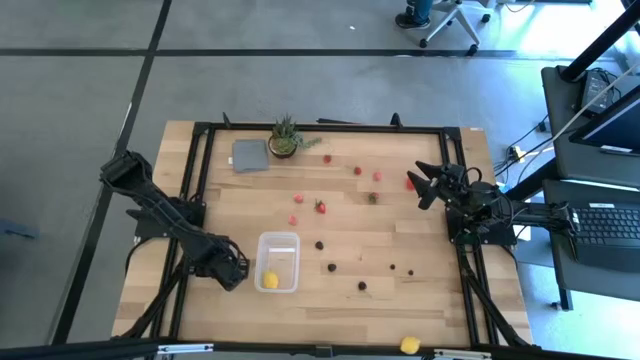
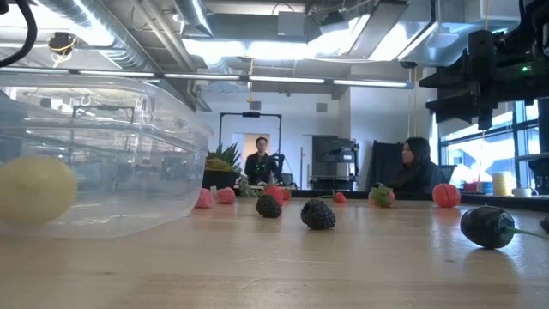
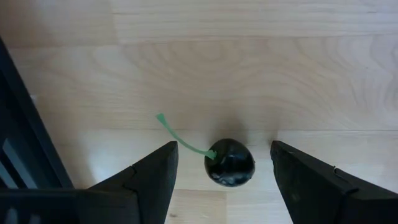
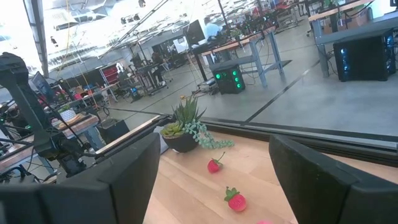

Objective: Pick and placing Produce into tupperware
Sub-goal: Put the black cherry into the transparent bin

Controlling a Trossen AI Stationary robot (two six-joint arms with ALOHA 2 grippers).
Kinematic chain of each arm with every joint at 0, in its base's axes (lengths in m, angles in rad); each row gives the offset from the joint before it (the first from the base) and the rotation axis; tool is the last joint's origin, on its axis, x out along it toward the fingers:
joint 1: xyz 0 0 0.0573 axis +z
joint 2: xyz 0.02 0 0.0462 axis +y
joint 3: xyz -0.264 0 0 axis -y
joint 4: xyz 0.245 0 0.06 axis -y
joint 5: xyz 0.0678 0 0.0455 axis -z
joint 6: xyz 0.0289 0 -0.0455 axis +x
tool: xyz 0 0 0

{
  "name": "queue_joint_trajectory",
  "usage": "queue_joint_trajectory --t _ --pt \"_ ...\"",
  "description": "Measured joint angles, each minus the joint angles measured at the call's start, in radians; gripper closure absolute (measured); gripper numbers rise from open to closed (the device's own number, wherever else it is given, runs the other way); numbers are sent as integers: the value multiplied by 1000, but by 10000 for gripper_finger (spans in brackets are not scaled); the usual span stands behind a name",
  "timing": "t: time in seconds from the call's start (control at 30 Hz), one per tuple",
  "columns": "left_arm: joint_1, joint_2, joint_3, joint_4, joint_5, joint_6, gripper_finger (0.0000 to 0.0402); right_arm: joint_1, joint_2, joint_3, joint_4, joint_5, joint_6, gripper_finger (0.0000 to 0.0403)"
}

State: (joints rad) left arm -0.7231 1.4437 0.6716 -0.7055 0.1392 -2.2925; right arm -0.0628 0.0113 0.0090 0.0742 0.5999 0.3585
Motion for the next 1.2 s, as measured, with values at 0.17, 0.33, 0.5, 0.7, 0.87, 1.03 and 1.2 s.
queue_joint_trajectory --t 0.17,0.33,0.5,0.7,0.87,1.03,1.2 --pt "0 0 0 3 11 -2 154 0 0 0 0 0 0 100" --pt "0 0 0 3 12 -4 167 0 0 0 0 0 0 100" --pt "0 0 0 3 12 -6 199 0 0 0 0 0 0 100" --pt "0 0 0 3 12 -8 235 0 0 0 0 0 0 100" --pt "0 0 0 3 12 -8 261 0 0 0 0 0 0 100" --pt "0 0 0 3 12 -8 282 0 0 0 0 0 0 100" --pt "0 -1 0 4 13 -8 293 0 0 0 0 0 0 100"
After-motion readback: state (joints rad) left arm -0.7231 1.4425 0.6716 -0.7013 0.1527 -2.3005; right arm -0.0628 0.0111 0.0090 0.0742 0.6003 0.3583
